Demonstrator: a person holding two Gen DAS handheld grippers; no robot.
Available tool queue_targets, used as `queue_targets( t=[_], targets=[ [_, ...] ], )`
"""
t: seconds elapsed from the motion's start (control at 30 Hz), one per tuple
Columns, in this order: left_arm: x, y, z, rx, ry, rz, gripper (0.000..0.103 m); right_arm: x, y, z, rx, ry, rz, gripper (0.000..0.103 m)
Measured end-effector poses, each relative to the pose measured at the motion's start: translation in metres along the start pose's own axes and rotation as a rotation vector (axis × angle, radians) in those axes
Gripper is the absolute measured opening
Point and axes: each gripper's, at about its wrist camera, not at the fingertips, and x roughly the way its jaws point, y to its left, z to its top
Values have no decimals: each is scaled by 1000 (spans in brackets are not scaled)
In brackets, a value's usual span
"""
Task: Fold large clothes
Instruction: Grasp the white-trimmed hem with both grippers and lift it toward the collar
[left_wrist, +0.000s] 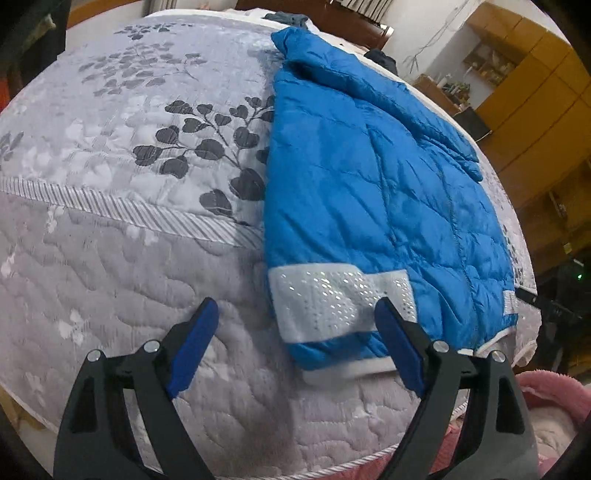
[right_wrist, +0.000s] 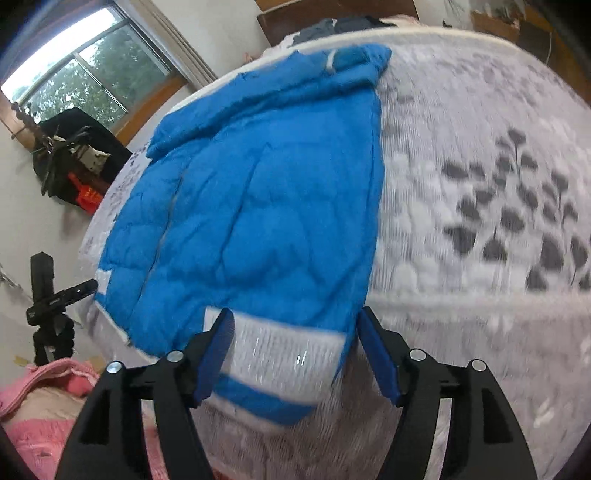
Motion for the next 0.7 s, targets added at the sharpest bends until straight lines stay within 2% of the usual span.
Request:
queue_targets(
  t=[0.13,0.23,0.3,0.43,0.57,0.6,0.7],
  targets=[
    [7,-13,-2,7,38,-81,86,8,2,-10,-1,31,25,70],
    [13,-19,-4,25,45,-64,83,10,5,-11,-17,25,30,60],
    [13,-24,-4,35,43,-40,65,10,5,-10,-21,21,42,48],
    [14,-28,-4,31,43,-47,45,7,8,-8,-40,5,57,29],
    [7,-27,-1,6,16,-70,21,-2,5,-6,-31,-26,93,17],
    [3,-24,0,1,8,-81,17,-5,3,-6,-24,-34,113,15],
    [-13,-27,9,-7,-36,-154,14,-19,4,2,-16,-68,171,13]
  ],
)
